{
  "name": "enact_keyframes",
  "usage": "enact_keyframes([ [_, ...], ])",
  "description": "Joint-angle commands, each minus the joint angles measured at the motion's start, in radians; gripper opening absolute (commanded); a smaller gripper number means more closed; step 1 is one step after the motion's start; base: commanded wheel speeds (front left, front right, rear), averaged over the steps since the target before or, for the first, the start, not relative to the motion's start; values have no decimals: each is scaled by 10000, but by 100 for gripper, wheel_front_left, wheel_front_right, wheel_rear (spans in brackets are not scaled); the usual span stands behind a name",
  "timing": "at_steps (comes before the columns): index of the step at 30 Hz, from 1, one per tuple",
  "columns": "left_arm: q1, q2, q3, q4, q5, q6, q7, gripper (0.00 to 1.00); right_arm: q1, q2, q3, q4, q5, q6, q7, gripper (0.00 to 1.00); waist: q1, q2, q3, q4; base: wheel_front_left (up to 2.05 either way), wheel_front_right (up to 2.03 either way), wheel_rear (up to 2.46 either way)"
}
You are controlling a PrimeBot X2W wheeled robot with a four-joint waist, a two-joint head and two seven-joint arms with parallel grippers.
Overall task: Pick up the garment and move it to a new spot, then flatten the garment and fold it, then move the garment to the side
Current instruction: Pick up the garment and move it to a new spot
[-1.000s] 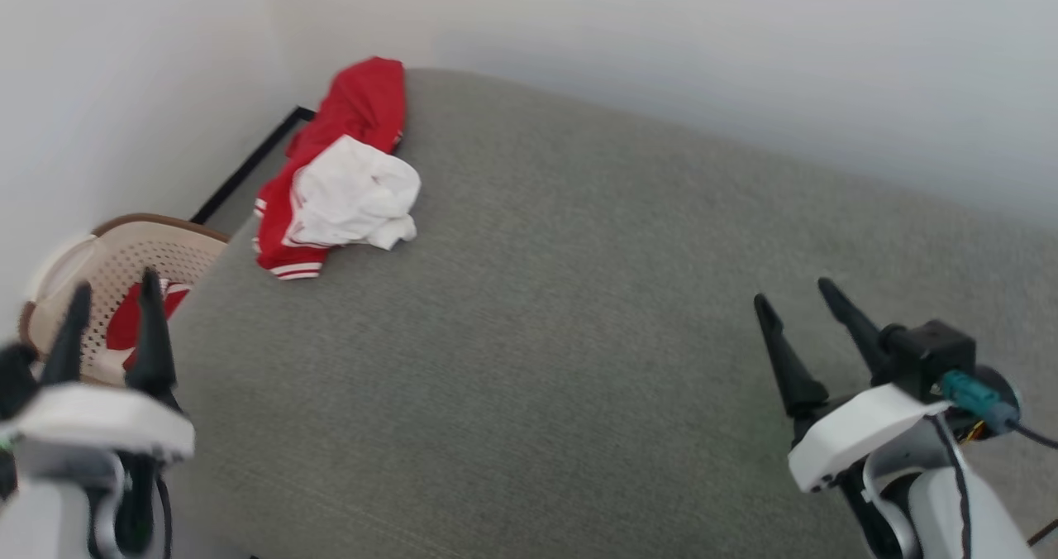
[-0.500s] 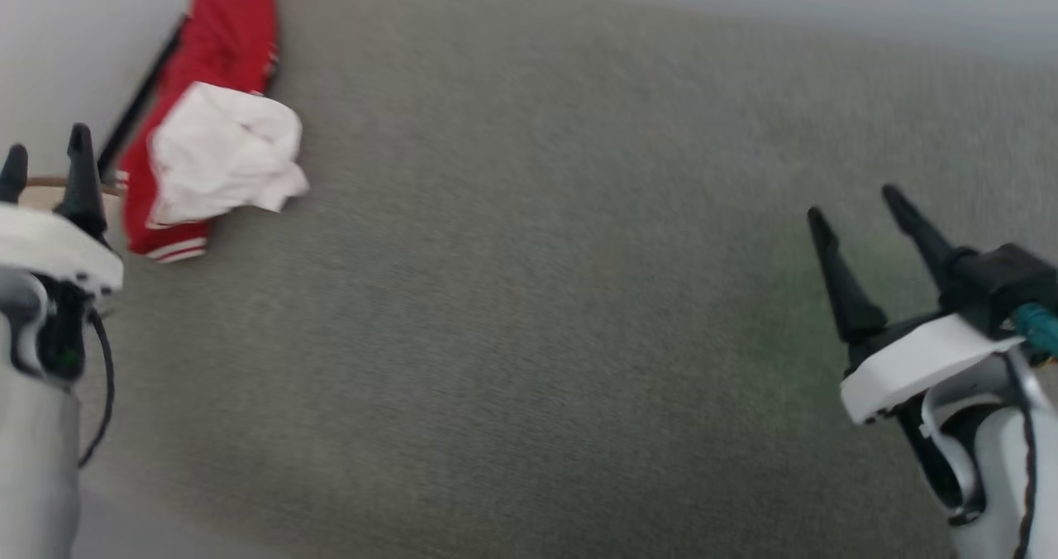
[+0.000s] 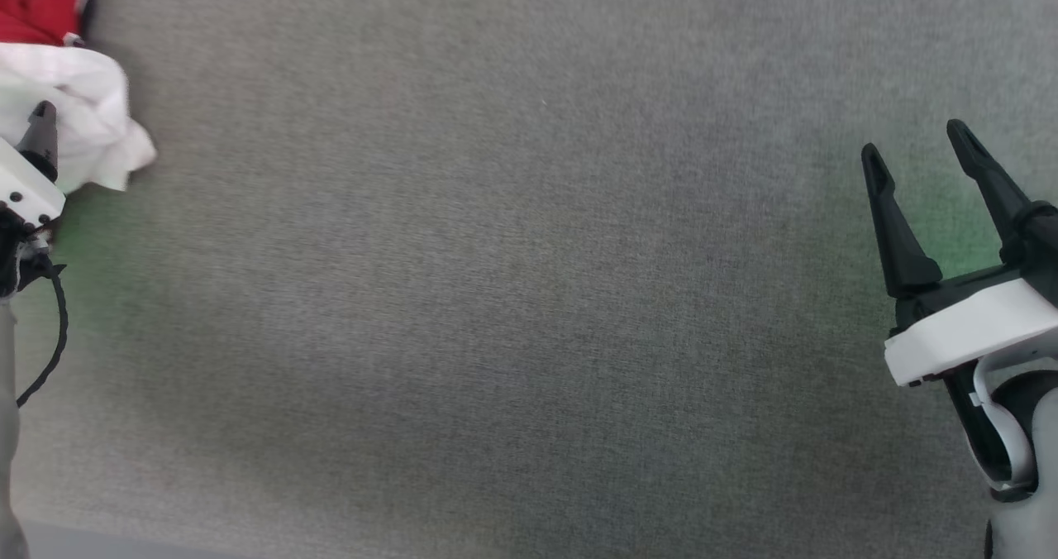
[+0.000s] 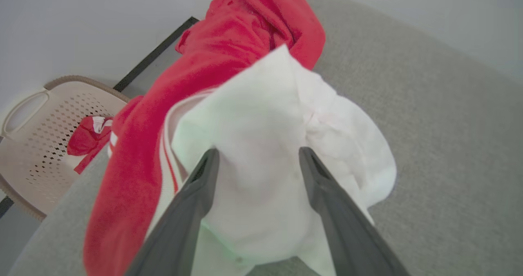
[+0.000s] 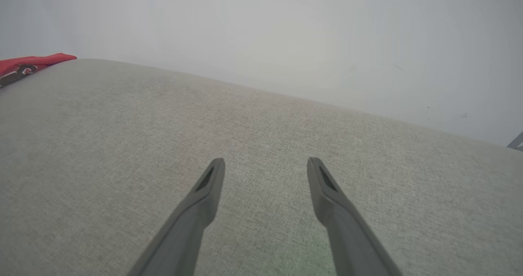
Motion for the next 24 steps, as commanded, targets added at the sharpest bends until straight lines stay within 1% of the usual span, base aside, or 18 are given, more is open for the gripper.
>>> enact_keyframes([
  [1, -244, -22, 5, 265, -47, -19, 207, 100, -115, -20, -40, -135, -90, -1, 41, 100, 0, 0, 367, -159, 0, 0, 0],
  [5, -503, -172, -220, 884, 16, 161, 1350, 100, -119, -45, -103, -353, -85, -3, 210, 100, 0, 0, 610, -176, 0, 0, 0],
  [7, -449, -303, -270, 1074, -16, 354, 1873, 100, -112, -54, -126, -471, -86, -1, 277, 100, 0, 0, 689, -175, 0, 0, 0],
  [10, -254, -541, -384, 1235, -48, 350, 2479, 100, -128, -72, -157, -599, -79, -3, 378, 100, 0, 0, 761, -181, 0, 0, 0],
  [14, 135, -880, -503, 1405, -105, 508, 3467, 100, -158, -119, -191, -765, -83, -3, 501, 100, 0, 0, 855, -208, 0, 0, 0],
  [16, 244, -985, -498, 1457, -177, 539, 3737, 100, -144, -145, -227, -863, -85, -3, 572, 100, 0, 0, 910, -215, 0, 0, 0],
  [20, 268, -1160, -622, 1497, -148, 506, 3793, 100, -104, -180, -356, -1080, -125, -3, 704, 100, 0, 0, 1029, -182, 0, 0, 0],
  [21, 242, -1181, -643, 1498, -125, 480, 3603, 0, -85, -187, -378, -1136, -141, -3, 720, 100, 0, 0, 1050, -167, 0, 0, 0],
  [24, 168, -1223, -659, 1481, -132, 470, 3327, 0, -63, -193, -430, -1227, -163, -3, 796, 100, 0, 0, 1070, -99, 0, 0, 0],
])
